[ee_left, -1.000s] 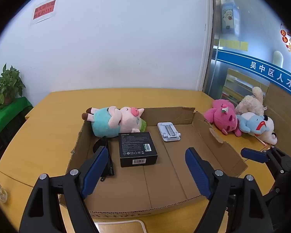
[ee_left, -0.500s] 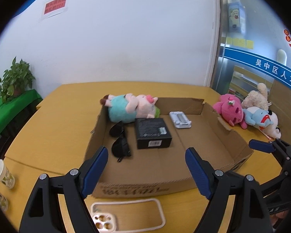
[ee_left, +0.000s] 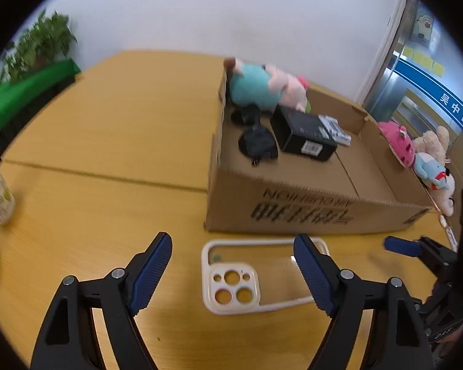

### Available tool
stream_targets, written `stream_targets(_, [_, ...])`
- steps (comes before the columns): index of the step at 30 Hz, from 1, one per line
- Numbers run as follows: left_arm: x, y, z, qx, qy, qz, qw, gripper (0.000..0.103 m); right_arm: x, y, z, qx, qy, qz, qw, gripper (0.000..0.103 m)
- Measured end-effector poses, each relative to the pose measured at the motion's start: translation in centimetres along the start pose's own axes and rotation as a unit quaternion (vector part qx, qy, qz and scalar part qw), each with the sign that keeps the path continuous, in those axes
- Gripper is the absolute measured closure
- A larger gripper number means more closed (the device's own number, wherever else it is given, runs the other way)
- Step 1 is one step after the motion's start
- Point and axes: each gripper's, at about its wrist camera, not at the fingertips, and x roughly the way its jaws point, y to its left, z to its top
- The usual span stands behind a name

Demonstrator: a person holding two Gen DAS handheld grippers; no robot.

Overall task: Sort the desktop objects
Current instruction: 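Move both grippers to the clear phone case and grasp its white frame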

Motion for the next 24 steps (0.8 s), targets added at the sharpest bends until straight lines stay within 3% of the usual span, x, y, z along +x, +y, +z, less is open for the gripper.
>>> stream_targets(4, [3.1,1.1,-1.0,-0.023,0.063,-0.054,0.9963,0.023,2.4,0.2,-0.8,0.009,0.016,0.073,0.997,0.001])
stream_targets(7, [4.1,1.6,-1.4,-0.033,0.081,-0.073,0.9935,0.023,3.8,0.3,-0.9,0.005,0.026,0.083,0.996,0.001])
stream_targets(12, [4.5,1.4,-1.2,-0.033,0.083,-0.110,0.9899,0.023,5.7,0.4,-0.5,0.014,0.038,0.121,0.992,0.000])
stream_targets(17, [4.5,0.6,-1.0,-0.026,0.083,-0.110,0.9901,0.023,6.5,0.6,0.1,0.005,0.031,0.118,0.992,0.000])
stream_targets(22, [2.7,-1.4,-0.6,-0.015,0.051,-0.138,0.9889,0.023,3.9,-0.2,-0.6,0.015,-0.001,0.118,0.993,0.000])
stream_targets(24, [2.0,-2.7,-0.4,-0.011,0.044,-0.172,0.9840,0.023,2.3,-0.3,-0.9,0.008,-0.017,0.109,0.994,0.000])
